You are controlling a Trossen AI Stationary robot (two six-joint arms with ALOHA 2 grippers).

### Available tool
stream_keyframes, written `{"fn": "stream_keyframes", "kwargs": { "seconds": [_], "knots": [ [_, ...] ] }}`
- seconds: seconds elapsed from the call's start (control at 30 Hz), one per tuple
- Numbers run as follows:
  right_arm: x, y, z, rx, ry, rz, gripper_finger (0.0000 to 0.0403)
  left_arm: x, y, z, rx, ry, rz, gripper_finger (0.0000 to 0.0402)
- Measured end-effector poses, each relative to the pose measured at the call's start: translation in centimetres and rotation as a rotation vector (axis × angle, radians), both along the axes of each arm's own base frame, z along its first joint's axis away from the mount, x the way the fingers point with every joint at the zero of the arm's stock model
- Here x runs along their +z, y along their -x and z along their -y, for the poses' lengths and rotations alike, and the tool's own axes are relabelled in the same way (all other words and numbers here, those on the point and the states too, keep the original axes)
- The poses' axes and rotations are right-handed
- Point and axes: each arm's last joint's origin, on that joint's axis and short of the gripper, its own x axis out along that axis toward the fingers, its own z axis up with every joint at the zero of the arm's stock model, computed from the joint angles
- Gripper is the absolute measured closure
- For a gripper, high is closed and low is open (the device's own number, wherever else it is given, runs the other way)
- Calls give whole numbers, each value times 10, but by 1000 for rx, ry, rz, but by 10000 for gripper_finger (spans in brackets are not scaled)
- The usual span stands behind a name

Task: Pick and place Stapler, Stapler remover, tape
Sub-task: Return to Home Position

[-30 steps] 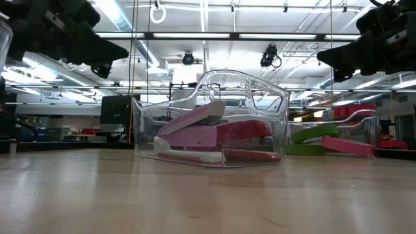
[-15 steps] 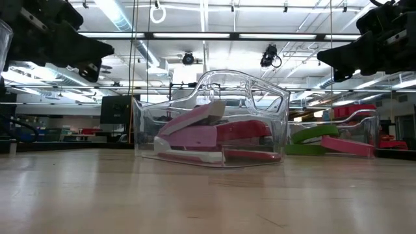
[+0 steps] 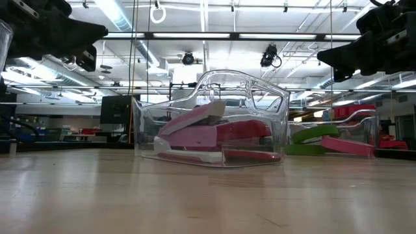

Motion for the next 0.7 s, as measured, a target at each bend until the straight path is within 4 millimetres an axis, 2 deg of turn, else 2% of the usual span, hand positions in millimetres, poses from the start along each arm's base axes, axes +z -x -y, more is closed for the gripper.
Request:
{"fn": "stream_keyframes", "kwargs": {
  "seconds": [0.7],
  "knots": [
    [0, 0, 0, 0, 0, 0, 381, -3, 16, -2, 5, -53, 9, 401]
  ]
}}
